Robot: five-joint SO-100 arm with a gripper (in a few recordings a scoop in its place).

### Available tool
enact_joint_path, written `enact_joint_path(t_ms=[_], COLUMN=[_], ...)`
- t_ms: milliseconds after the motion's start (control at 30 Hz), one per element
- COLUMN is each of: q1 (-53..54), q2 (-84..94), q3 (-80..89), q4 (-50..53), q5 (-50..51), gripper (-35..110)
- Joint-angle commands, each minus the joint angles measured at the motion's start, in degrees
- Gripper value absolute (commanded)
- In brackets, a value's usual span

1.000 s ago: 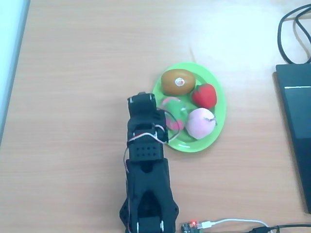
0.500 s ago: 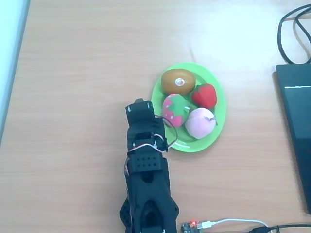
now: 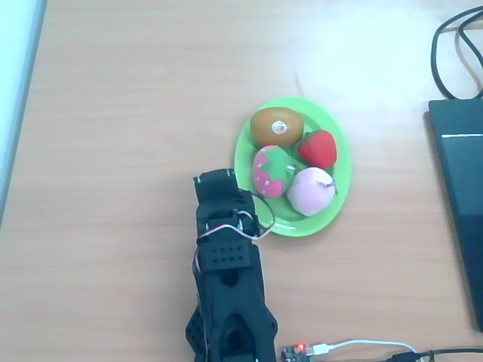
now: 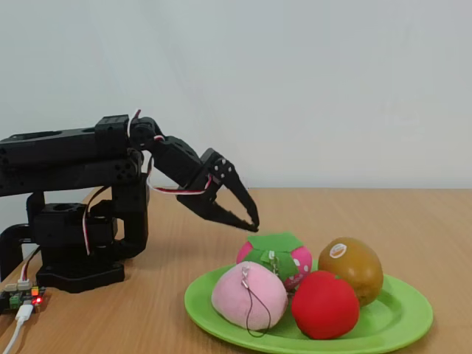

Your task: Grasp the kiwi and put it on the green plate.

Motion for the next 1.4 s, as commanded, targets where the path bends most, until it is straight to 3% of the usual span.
enact_joint_path(t_ms=[0, 300, 1367], q1=[-0.4, -0.4, 0.2], q2=[1.3, 1.3, 1.3], q3=[-0.2, -3.4, -3.4], q4=[4.0, 17.9, 18.0], q5=[-1.3, -1.7, -3.9], gripper=[-8, -8, -8])
